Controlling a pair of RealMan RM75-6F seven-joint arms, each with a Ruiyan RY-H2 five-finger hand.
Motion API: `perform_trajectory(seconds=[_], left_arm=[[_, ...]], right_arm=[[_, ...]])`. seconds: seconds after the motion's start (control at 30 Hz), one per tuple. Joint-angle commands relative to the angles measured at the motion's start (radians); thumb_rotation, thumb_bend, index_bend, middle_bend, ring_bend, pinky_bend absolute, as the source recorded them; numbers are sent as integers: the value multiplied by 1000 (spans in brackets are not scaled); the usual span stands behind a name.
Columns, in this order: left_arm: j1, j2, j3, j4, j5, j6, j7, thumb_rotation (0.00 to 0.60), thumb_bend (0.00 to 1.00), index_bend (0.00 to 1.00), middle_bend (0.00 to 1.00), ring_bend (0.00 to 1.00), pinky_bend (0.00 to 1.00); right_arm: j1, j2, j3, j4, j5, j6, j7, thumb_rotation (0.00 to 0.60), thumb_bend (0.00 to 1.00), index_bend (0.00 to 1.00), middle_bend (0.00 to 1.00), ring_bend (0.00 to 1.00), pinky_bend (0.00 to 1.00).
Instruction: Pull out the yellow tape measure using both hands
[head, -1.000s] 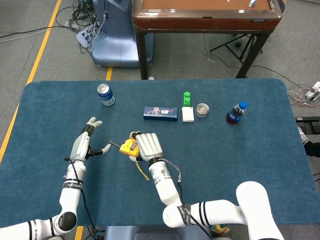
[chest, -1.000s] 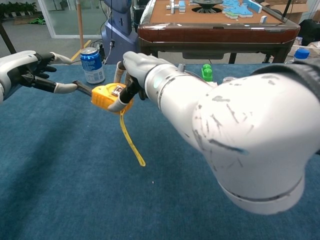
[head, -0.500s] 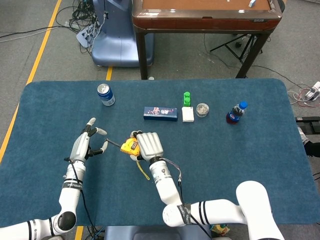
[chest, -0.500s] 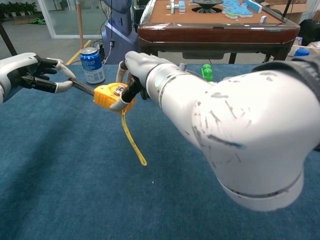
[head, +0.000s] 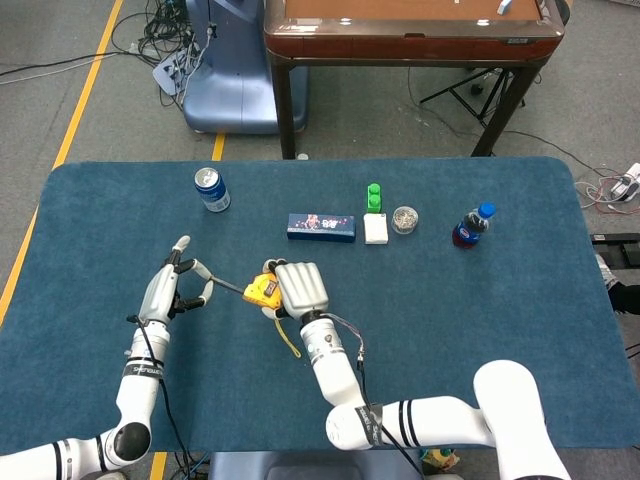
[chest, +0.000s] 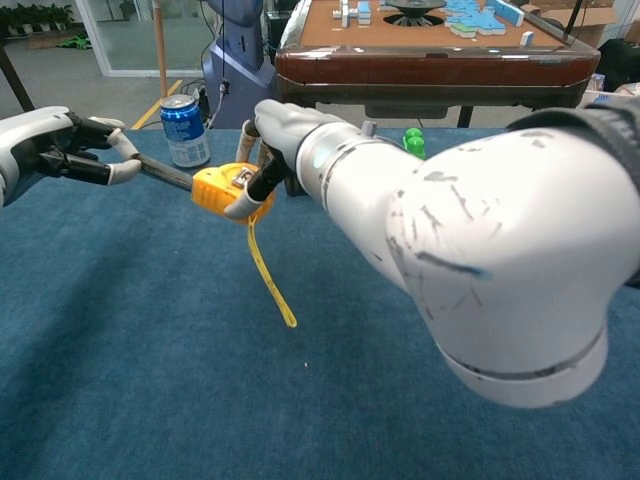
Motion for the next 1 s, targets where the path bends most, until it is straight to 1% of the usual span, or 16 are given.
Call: perform_trajectory(seconds=[0.03, 0.2, 0.33, 0.63, 0.8, 1.0], left_arm=[[4, 1, 1, -1, 8, 1, -10, 600, 398, 575, 16, 0, 0], [13, 10, 8, -2, 35, 1, -30, 600, 398, 576, 20, 0, 0], [18, 23, 12, 3, 47, -10, -45, 600, 398, 577, 23, 0, 0], [45, 49, 27, 6, 85, -14, -95, 600, 398, 574, 24, 0, 0], [60, 61, 39, 3, 109, -4, -108, 600, 398, 573, 24, 0, 0], [77, 72, 50, -6, 123, -2, -128, 600, 398, 568, 24, 0, 0]], right_arm=[[-3, 9, -6, -6, 3, -6, -2, 600, 768, 754, 722, 690, 428], [-25, 52, -28, -42, 15, -36, 3, 600, 767, 754, 722, 689, 428], [-55, 107, -63, -94, 0, -55, 18, 600, 768, 754, 722, 689, 428], [-158, 276, -167, -239, -69, -73, 82, 600, 768, 758, 726, 690, 428], [-227, 377, -236, -313, -138, -68, 137, 600, 768, 759, 727, 691, 428], [-314, 495, -308, -376, -223, -65, 224, 600, 768, 759, 728, 692, 428]])
